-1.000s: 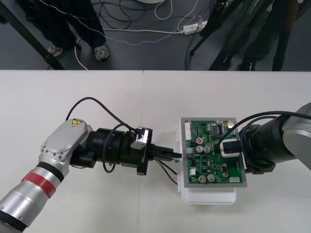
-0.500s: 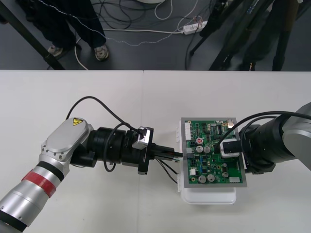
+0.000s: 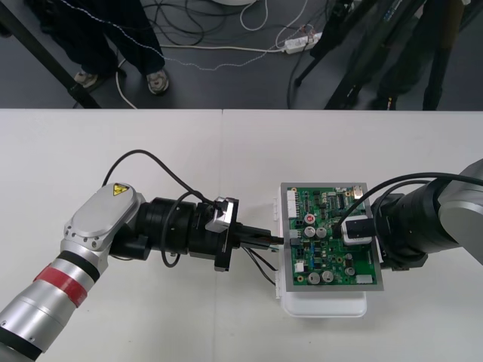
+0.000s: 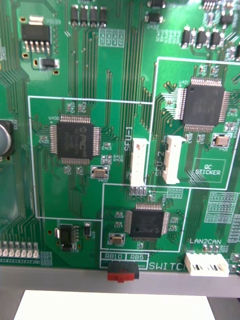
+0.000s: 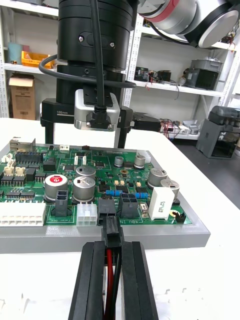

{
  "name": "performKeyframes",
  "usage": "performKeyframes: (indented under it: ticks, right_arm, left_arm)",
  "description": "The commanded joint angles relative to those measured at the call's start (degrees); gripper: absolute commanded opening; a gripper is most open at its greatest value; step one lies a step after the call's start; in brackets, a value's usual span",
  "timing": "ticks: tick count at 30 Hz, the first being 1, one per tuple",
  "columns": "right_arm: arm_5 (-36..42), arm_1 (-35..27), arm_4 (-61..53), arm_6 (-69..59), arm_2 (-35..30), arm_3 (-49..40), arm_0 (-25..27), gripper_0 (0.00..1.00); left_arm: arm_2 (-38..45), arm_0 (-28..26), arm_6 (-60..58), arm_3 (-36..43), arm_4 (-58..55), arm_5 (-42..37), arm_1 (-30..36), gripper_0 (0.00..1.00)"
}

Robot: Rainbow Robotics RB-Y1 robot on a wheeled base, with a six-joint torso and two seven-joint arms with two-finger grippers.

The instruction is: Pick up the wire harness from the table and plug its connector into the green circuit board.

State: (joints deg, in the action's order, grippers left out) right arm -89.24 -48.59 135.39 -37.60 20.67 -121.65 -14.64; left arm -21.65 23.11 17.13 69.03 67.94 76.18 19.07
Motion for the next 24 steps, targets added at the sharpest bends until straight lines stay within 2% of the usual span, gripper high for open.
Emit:
performKeyframes:
  ticks: [1,24]
  right_arm:
    - [0.47,0.96,0.23,-1.86,0.78,-1.75,-1.27,1.0]
    - [-0.05,0.96,-0.04,-1.95,0.69,-1.75,-1.19,1.0]
  left_arm:
    - [0.55,-1.14,6.34,2.16,-1.14,-1.73,-1.14,0.0]
    - [0.99,-3.51,7.83,2.16,-3.25,-3.23,-1.32,0.0]
